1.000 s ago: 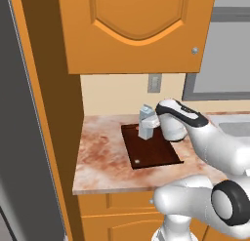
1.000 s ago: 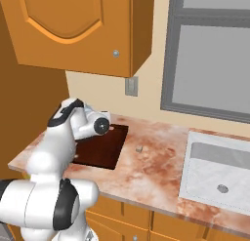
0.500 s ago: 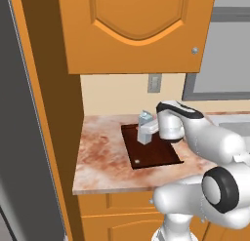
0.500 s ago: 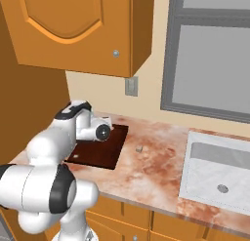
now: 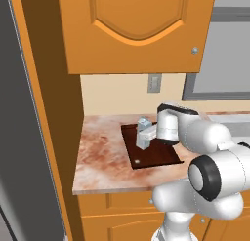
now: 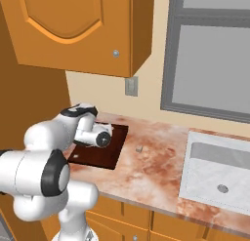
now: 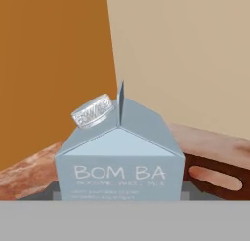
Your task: Take out the milk from the fridge and place it on the tray on the counter. Then take the sugar cube near the tray and place it in the tray.
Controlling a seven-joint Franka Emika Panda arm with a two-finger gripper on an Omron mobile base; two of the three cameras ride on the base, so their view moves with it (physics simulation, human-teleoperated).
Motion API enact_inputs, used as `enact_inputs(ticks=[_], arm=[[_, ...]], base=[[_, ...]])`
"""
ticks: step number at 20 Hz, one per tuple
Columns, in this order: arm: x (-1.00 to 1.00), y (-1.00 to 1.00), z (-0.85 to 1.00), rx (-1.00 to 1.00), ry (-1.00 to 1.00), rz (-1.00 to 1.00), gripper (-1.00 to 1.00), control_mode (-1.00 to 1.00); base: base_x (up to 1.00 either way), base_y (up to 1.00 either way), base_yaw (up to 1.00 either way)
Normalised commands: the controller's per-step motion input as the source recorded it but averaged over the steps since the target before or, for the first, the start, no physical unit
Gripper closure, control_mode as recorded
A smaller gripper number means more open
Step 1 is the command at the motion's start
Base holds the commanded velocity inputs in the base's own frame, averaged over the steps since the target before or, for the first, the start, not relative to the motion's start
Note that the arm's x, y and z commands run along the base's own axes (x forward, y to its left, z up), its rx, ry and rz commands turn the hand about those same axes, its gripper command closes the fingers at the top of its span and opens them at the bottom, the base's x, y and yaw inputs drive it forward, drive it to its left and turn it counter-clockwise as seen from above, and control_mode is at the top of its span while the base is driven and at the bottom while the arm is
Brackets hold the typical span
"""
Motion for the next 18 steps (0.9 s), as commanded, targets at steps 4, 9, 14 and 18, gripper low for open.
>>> enact_inputs(ticks=[4,9,14,18], arm=[[0.06,0.0,-0.01,0.0,-0.01,0.0,1.0,-1.0],[0.12,0.0,0.0,0.0,0.0,0.0,1.0,-1.0],[0.06,0.0,0.01,0.0,-0.02,0.0,1.0,-1.0],[0.0,0.0,-0.13,0.0,-0.1,0.0,1.0,-1.0]], base=[[0.0,0.0,0.0],[0.0,0.0,0.0],[0.0,0.0,0.0],[0.0,0.0,0.0]])
